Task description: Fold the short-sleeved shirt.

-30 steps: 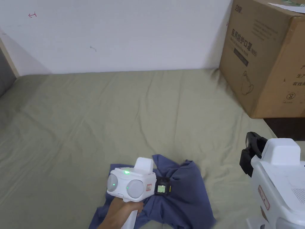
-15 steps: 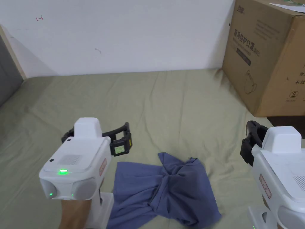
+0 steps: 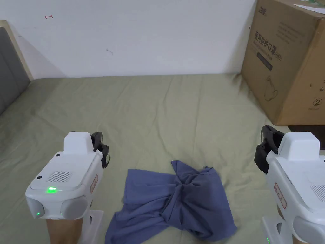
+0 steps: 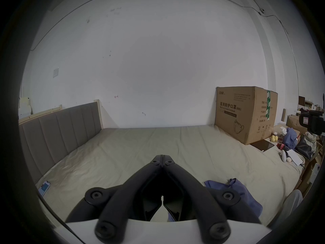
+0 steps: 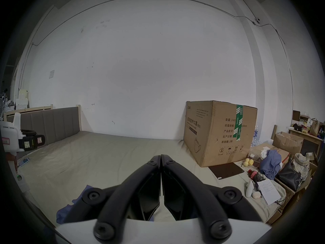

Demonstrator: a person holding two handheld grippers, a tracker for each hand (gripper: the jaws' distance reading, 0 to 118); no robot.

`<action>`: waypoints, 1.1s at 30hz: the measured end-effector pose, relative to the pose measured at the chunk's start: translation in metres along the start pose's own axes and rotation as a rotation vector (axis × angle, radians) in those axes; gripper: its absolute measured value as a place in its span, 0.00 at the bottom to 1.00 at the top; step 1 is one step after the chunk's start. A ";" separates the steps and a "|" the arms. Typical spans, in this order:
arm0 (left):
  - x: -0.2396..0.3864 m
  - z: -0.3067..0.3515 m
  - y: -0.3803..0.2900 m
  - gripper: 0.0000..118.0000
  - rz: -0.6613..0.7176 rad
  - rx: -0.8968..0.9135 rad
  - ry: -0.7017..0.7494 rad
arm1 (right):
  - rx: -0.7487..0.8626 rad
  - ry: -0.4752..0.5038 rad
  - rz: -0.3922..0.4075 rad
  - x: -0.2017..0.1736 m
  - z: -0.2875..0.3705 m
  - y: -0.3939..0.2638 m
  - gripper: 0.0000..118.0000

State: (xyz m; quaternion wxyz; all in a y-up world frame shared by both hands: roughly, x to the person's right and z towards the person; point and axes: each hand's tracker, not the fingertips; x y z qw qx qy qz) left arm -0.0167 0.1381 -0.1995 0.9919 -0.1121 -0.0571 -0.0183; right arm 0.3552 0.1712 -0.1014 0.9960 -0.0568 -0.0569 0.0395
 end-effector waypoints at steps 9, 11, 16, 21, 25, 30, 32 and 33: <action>0.002 -0.021 -0.062 0.00 0.060 -0.424 -0.059 | -0.026 0.000 -0.008 0.001 -0.003 -0.008 0.00; 0.005 -0.018 -0.079 0.00 0.078 -0.503 -0.066 | -0.034 0.001 -0.008 0.001 -0.004 -0.011 0.00; 0.008 -0.018 -0.124 0.00 0.119 -0.658 -0.097 | -0.053 0.010 -0.008 -0.002 -0.008 -0.016 0.00; 0.005 -0.021 -0.156 0.18 0.176 -0.772 -0.084 | -0.070 0.020 -0.011 -0.005 -0.011 -0.021 0.00; 0.006 -0.023 -0.169 0.83 0.172 -0.814 -0.076 | -0.085 0.029 -0.012 -0.005 -0.015 -0.025 0.00; 0.012 -0.034 -0.182 0.80 0.139 -0.845 -0.046 | -0.103 0.033 -0.020 -0.005 -0.020 -0.030 0.00; 0.023 -0.030 -0.179 0.34 0.133 -0.855 -0.063 | -0.111 0.034 -0.024 -0.004 -0.023 -0.033 0.00; 0.026 -0.031 -0.184 0.24 0.126 -0.858 -0.059 | -0.116 0.035 -0.025 -0.004 -0.024 -0.034 0.00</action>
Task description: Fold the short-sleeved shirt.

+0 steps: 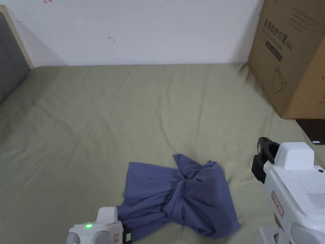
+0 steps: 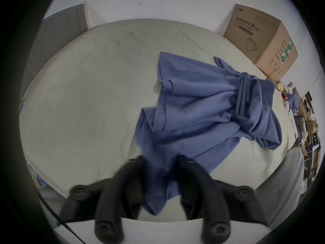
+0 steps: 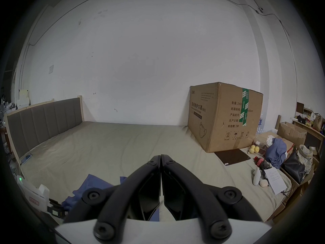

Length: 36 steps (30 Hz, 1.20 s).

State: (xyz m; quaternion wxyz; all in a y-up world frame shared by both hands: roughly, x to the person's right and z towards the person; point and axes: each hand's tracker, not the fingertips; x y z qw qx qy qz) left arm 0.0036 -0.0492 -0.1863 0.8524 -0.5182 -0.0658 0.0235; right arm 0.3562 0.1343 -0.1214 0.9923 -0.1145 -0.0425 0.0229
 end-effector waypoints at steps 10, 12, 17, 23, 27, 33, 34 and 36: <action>0.002 0.029 0.010 0.02 0.059 0.112 -0.095 | -0.175 0.028 -0.025 0.012 -0.052 -0.021 0.01; 0.002 0.041 0.014 0.02 0.095 0.165 -0.111 | -0.258 0.063 -0.044 0.015 -0.077 -0.028 0.01; -0.004 0.039 0.025 0.02 0.086 0.189 -0.140 | -0.443 0.126 -0.089 0.020 -0.148 -0.053 0.70; -0.005 0.040 0.037 0.02 0.051 0.189 -0.144 | -0.649 0.158 -0.118 0.017 -0.223 -0.097 0.84; -0.011 0.033 0.036 0.02 0.052 0.180 -0.148 | -0.728 0.154 -0.135 0.016 -0.254 -0.122 0.75; -0.014 0.034 0.035 0.02 0.067 0.165 -0.164 | -0.785 0.176 -0.180 0.014 -0.270 -0.143 0.07; -0.014 0.033 0.034 0.02 0.066 0.165 -0.164 | -0.783 0.181 -0.179 0.013 -0.268 -0.143 0.03; -0.014 0.033 0.034 0.02 0.067 0.165 -0.166 | -0.745 0.193 -0.159 0.011 -0.258 -0.140 0.03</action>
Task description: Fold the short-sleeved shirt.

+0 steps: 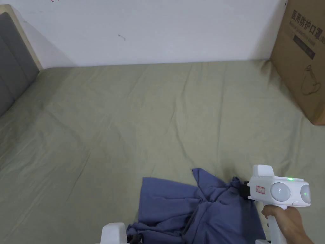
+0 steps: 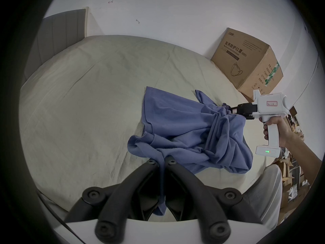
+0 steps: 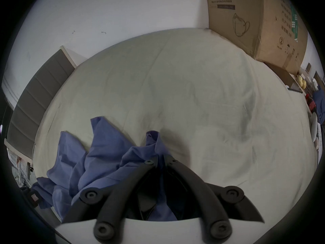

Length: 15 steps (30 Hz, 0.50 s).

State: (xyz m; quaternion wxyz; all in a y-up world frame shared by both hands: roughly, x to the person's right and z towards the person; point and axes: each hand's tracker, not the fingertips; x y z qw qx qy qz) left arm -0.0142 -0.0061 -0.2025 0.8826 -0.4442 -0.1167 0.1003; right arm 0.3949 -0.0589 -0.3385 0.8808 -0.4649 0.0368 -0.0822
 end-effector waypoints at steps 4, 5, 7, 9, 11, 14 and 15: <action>0.000 0.004 0.001 0.02 0.032 0.020 -0.029 | 0.094 -0.025 0.068 -0.004 0.034 -0.003 0.02; 0.000 0.006 0.002 0.02 0.040 0.028 -0.038 | 0.117 -0.020 0.073 -0.002 0.046 -0.002 0.02; -0.001 0.010 0.006 0.02 0.055 0.051 -0.055 | 0.166 -0.014 0.082 -0.001 0.074 0.001 0.02; -0.001 0.015 0.013 0.02 0.071 0.077 -0.078 | 0.215 -0.019 0.105 0.001 0.103 0.007 0.02; -0.004 0.021 0.027 0.02 0.104 0.111 -0.107 | 0.270 -0.034 0.115 0.003 0.134 0.014 0.02; -0.007 0.032 0.057 0.02 0.127 0.176 -0.121 | 0.345 -0.046 0.120 0.010 0.175 0.028 0.02; -0.009 0.036 0.070 0.02 0.122 0.211 -0.112 | 0.375 -0.062 0.117 0.005 0.194 0.033 0.02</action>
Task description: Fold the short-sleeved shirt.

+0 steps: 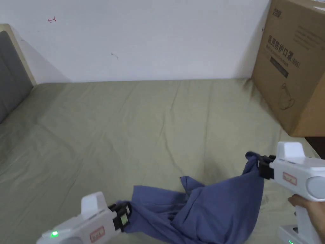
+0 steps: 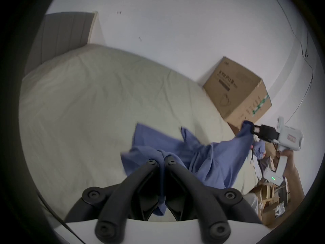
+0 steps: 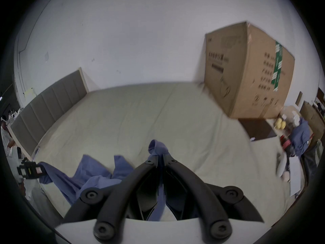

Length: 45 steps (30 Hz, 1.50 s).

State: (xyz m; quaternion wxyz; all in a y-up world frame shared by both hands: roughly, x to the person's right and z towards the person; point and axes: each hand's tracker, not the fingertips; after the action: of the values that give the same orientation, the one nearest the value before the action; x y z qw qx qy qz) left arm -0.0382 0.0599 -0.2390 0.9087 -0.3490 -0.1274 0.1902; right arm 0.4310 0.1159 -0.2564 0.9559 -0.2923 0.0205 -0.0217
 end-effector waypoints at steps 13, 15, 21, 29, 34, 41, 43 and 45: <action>0.029 0.011 0.230 0.02 -0.154 0.282 0.126 | 0.259 -0.072 -0.043 0.011 0.054 0.142 0.02; 0.038 0.011 0.262 0.02 -0.194 0.314 0.148 | 0.298 -0.086 -0.033 0.008 0.055 0.165 0.02; 0.058 0.007 0.351 0.02 -0.195 0.412 0.188 | 0.391 -0.115 -0.011 0.005 0.046 0.232 0.02; 0.056 0.000 0.405 0.02 -0.211 0.500 0.256 | 0.446 -0.157 0.011 -0.009 0.021 0.268 0.02; 0.031 -0.034 0.399 0.02 -0.260 0.484 0.305 | 0.429 -0.178 0.039 -0.023 -0.012 0.247 0.02; -0.011 -0.082 0.337 0.02 -0.217 0.370 0.334 | 0.324 -0.178 0.070 -0.041 -0.057 0.183 0.02; -0.025 -0.084 0.310 0.02 -0.202 0.331 0.341 | 0.278 -0.177 0.067 -0.044 -0.068 0.162 0.02; -0.039 -0.089 0.285 0.02 -0.201 0.296 0.350 | 0.243 -0.171 0.049 -0.044 -0.075 0.138 0.02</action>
State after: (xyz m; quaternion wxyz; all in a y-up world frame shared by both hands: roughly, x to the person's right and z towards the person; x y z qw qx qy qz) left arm -0.1139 0.1860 -0.5016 0.9726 -0.2250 0.0269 0.0520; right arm 0.3877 0.1904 -0.3941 0.9827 -0.1747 -0.0569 0.0243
